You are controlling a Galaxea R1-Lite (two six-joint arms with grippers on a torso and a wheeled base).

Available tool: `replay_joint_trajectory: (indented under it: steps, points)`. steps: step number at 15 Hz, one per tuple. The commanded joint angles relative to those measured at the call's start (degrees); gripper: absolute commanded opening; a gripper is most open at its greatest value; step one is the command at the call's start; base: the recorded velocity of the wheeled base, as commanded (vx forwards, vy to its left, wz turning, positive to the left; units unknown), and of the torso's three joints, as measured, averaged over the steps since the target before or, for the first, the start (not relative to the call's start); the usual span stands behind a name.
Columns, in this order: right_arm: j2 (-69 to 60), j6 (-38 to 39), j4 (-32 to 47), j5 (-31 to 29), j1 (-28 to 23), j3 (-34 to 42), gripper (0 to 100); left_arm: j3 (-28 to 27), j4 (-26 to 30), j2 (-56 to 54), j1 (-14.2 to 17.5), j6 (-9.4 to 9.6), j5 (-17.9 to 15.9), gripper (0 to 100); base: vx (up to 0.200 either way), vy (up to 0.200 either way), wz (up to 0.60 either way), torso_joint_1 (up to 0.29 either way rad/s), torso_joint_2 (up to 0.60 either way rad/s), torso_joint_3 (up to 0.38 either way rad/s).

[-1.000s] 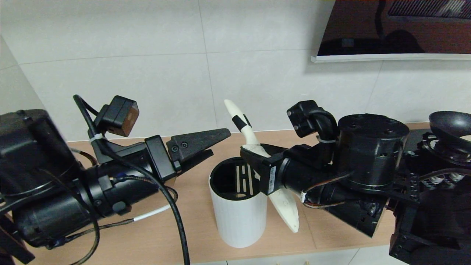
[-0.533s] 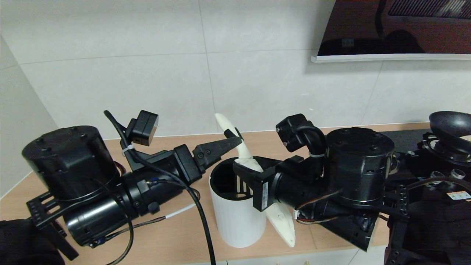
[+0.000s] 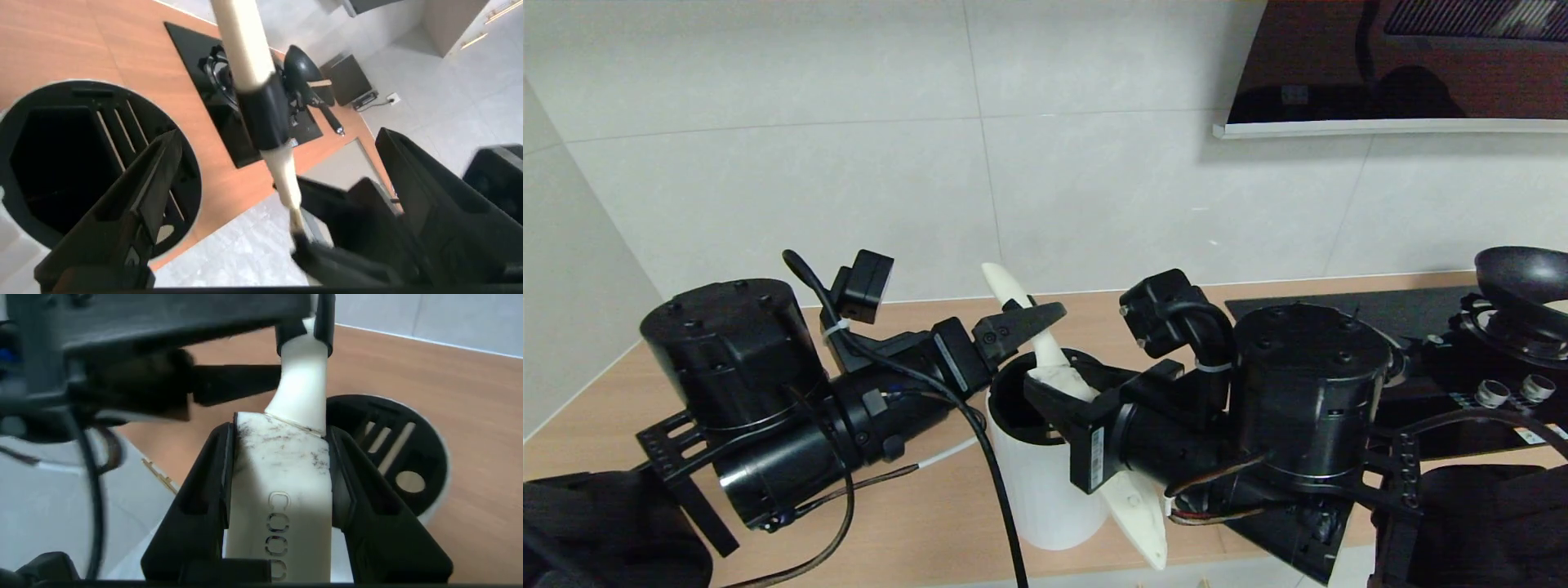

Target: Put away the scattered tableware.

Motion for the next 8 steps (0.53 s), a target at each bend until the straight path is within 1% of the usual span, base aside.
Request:
replay_joint_trajectory:
  steps: [1, 4, 5, 8]
  points:
    - [0.94, -0.21, -1.08, 0.03, 0.65, 0.64, 0, 0.03, -1.45, 1.35, 0.01, -0.06, 0.15, 100, 0.000, 0.000, 0.00, 0.000, 0.00, 0.000]
    - [1.03, -0.21, -1.17, -0.06, 0.73, 0.73, 0, -0.06, -5.93, 4.16, 0.01, 0.11, 3.22, 100, 0.000, 0.000, 0.00, 0.000, 0.00, 0.000]
    - [1.03, -0.21, -1.17, -0.06, 0.73, 0.82, 0, 0.03, -6.72, 4.34, 0.09, 0.11, 3.31, 100, 0.000, 0.000, 0.00, 0.000, 0.00, 0.000]
    - [0.94, -0.29, -1.26, -0.06, 0.73, 0.99, 0, -0.06, -6.72, 4.43, 0.53, 0.11, 3.31, 100, 0.000, 0.000, 0.00, 0.000, 0.00, 0.000]
